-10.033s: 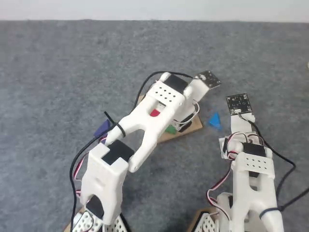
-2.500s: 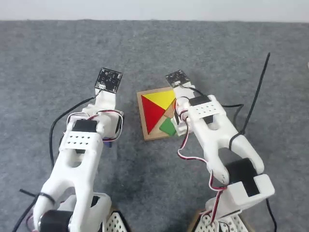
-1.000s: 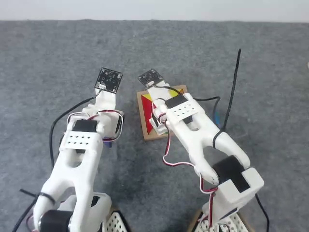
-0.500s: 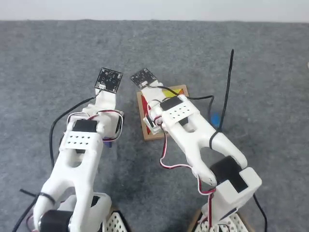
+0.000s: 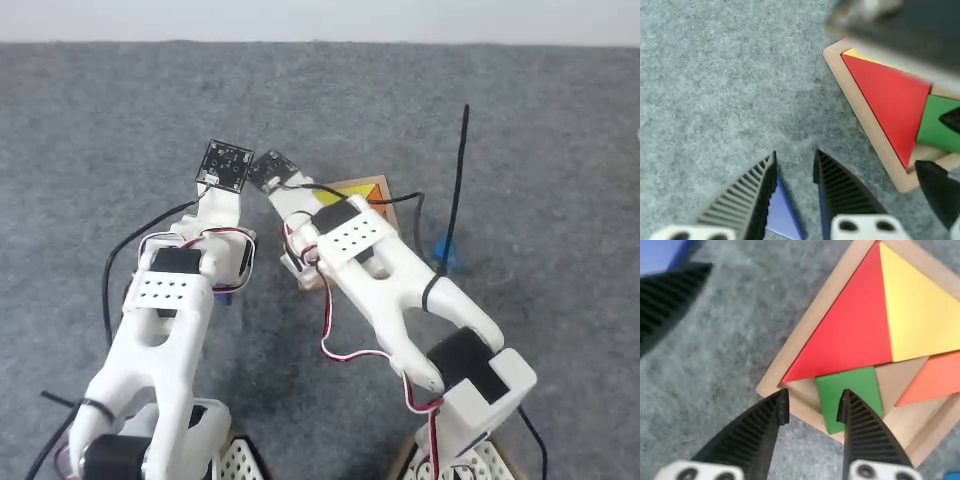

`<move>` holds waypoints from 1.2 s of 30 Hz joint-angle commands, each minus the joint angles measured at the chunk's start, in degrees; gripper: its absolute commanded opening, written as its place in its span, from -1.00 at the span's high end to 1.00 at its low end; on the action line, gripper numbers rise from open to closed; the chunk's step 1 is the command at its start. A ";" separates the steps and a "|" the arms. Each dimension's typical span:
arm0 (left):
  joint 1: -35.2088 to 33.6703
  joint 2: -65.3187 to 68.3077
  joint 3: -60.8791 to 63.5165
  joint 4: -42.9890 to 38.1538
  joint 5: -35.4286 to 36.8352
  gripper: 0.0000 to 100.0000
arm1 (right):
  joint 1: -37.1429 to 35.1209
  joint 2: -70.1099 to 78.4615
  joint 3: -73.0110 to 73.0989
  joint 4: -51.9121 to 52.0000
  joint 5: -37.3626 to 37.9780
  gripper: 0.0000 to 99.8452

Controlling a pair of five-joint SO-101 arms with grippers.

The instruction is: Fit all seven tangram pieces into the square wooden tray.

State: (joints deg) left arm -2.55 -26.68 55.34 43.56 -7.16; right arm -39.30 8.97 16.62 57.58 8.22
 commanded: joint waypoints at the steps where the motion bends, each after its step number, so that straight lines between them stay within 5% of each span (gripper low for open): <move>1: -0.35 -0.09 -1.45 -1.23 0.18 0.75 | 0.04 -0.22 1.14 -2.24 0.70 0.65; 24: -0.35 -0.09 -1.45 -1.14 0.18 0.75 | 2.95 12.18 -8.35 -1.10 -0.88 0.65; 36: -0.35 -0.09 -1.36 -1.14 0.18 0.75 | 7.96 0.48 -2.81 1.89 -0.53 0.65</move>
State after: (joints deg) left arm -2.55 -26.68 55.34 43.56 -7.16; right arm -34.37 15.03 12.40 58.81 8.04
